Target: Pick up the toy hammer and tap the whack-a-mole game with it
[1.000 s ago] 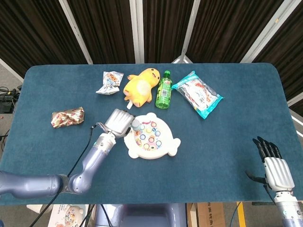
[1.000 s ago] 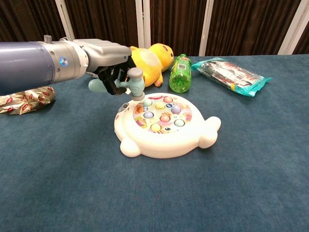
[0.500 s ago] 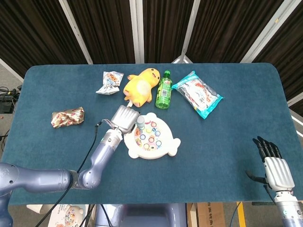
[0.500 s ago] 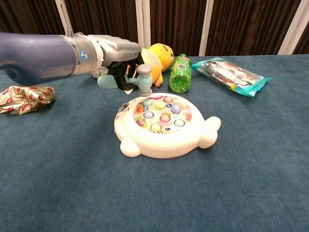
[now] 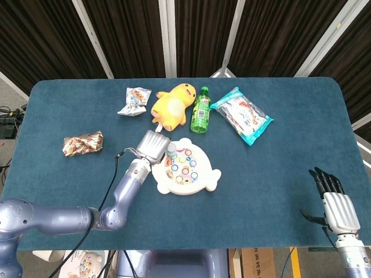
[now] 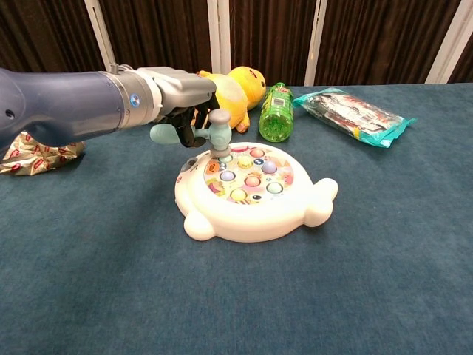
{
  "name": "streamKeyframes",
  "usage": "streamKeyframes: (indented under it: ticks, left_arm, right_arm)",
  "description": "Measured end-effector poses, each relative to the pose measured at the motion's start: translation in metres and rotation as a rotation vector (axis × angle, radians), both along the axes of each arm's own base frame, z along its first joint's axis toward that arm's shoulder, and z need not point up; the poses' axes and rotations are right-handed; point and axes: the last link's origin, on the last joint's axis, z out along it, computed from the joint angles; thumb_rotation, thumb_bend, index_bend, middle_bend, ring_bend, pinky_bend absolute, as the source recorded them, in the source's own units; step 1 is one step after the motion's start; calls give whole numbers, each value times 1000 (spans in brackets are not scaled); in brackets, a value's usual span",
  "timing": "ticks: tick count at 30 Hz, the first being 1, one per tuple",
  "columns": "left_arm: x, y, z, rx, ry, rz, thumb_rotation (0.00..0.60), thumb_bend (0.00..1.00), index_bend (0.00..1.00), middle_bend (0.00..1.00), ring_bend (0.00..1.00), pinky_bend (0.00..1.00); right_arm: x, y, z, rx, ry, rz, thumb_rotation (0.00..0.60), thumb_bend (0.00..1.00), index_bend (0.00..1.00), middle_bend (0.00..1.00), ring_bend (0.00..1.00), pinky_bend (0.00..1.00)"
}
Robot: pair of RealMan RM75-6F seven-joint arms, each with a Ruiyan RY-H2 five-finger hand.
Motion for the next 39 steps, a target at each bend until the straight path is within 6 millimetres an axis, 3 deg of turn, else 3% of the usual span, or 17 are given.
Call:
streamKeyframes:
  ticks: [10,25,39]
  left_arm:
    - [-1,0,-4,3,11,-5,600,692,684,515,413,556]
    - [25,-7,19,28,-48,-47,600,692,679,515,413,556]
    - [21,-18,3,0,-39,-37,600,692,679,515,413,556]
  right_arm:
    - [1,0,0,0,-6,0,600,221,0,0,0,0]
    - [2,0,-1,5,-13,2,600,221,0,0,0,0]
    - [4,1,-2,17,-19,11,600,221,0,0,0,0]
